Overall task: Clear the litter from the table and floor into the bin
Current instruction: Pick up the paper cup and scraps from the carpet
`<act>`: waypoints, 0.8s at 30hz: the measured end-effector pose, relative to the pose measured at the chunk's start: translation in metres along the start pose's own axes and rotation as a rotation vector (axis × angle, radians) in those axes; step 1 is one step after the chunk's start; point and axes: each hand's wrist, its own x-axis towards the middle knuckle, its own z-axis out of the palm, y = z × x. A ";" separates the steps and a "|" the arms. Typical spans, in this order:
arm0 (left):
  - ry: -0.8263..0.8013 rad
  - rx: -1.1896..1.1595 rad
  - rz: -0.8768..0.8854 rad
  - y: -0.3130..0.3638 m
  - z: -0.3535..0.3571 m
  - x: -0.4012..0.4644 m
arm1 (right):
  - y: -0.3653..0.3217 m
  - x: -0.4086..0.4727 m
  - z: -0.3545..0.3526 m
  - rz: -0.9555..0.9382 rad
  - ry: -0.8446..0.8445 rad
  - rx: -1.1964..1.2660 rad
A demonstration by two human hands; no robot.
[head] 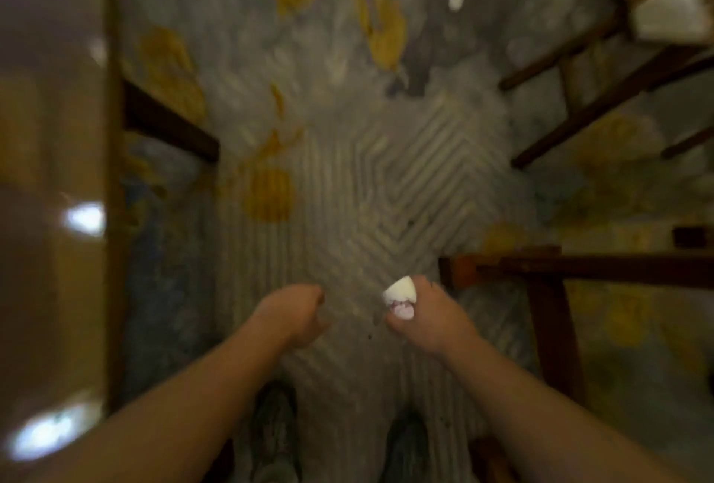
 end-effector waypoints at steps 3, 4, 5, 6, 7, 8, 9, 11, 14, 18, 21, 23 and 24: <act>0.086 -0.049 0.008 0.006 -0.080 -0.077 | -0.067 -0.063 -0.076 -0.025 0.054 0.035; 0.124 -0.067 0.019 0.007 -0.103 -0.101 | -0.085 -0.082 -0.096 -0.041 0.067 0.040; 0.164 -0.080 0.016 0.012 -0.143 -0.129 | -0.111 -0.104 -0.128 -0.052 0.093 0.060; 0.185 -0.113 0.021 0.013 -0.159 -0.144 | -0.122 -0.115 -0.140 -0.067 0.093 0.071; 0.218 -0.124 0.032 0.017 -0.184 -0.164 | -0.139 -0.130 -0.157 -0.086 0.109 0.087; 0.260 -0.129 0.051 0.021 -0.210 -0.184 | -0.155 -0.143 -0.176 -0.101 0.123 0.101; 0.299 -0.129 0.052 0.027 -0.233 -0.205 | -0.168 -0.155 -0.194 -0.115 0.136 0.119; 0.381 -0.134 0.065 0.039 -0.280 -0.235 | -0.192 -0.174 -0.228 -0.159 0.166 0.147; 0.447 -0.122 0.079 0.060 -0.346 -0.251 | -0.216 -0.175 -0.279 -0.218 0.250 0.154; 0.506 -0.068 0.064 0.094 -0.425 -0.231 | -0.227 -0.142 -0.342 -0.284 0.318 0.146; 0.542 -0.019 0.067 0.129 -0.483 -0.193 | -0.225 -0.097 -0.395 -0.313 0.355 0.150; 0.553 0.013 0.062 0.155 -0.524 -0.164 | -0.223 -0.066 -0.433 -0.321 0.370 0.141; 0.562 0.018 0.063 0.167 -0.543 -0.150 | -0.221 -0.053 -0.452 -0.320 0.370 0.132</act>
